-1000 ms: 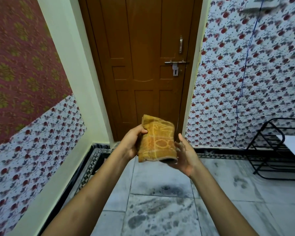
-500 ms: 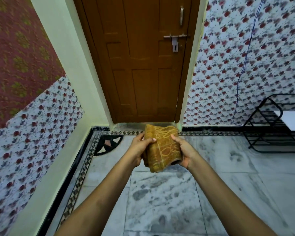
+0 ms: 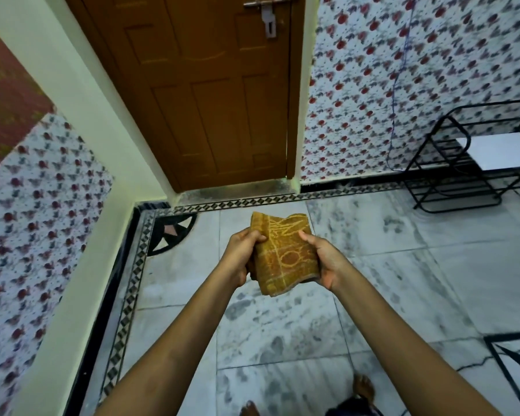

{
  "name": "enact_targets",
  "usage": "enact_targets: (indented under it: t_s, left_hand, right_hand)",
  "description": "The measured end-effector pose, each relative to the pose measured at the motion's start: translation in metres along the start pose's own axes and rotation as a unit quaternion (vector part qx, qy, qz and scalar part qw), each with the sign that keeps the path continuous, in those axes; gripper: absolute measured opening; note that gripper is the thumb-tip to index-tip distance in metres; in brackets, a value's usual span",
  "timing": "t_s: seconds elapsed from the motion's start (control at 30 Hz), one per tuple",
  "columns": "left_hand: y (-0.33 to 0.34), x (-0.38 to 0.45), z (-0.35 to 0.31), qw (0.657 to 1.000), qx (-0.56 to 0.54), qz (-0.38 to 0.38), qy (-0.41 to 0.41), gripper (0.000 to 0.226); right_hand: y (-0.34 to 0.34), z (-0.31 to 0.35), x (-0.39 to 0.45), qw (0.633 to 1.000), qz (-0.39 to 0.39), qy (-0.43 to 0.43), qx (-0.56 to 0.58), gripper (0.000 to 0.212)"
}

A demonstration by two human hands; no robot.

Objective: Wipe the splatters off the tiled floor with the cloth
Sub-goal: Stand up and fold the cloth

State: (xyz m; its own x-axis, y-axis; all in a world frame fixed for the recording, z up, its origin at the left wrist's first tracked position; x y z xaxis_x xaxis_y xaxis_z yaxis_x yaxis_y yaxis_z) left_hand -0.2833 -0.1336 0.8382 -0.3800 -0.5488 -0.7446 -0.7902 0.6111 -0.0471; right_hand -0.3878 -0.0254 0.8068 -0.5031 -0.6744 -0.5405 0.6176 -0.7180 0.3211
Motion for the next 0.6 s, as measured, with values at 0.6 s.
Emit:
enact_targets:
  t_s: [0.6]
  left_hand:
    - [0.369, 0.041, -0.078, 0.987, 0.021, 0.158, -0.019, 0.035]
  right_hand:
    - [-0.32, 0.194, 0.046, 0.994, -0.088, -0.059, -0.028, 0.034]
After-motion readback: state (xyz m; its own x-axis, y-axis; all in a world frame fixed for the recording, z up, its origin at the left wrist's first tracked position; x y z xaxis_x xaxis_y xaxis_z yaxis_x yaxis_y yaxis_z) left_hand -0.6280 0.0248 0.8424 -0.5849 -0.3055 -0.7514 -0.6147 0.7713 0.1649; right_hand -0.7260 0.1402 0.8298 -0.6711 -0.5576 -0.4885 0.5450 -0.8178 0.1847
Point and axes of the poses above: each hand's wrist, its own x-axis towards the middle knuckle, its own y-axis out of the palm, z = x × y, the point moved 5 cm from there along x, towards the middle knuckle, and after that the axes turned 13 degrees about -y, right-handed, at the moved point
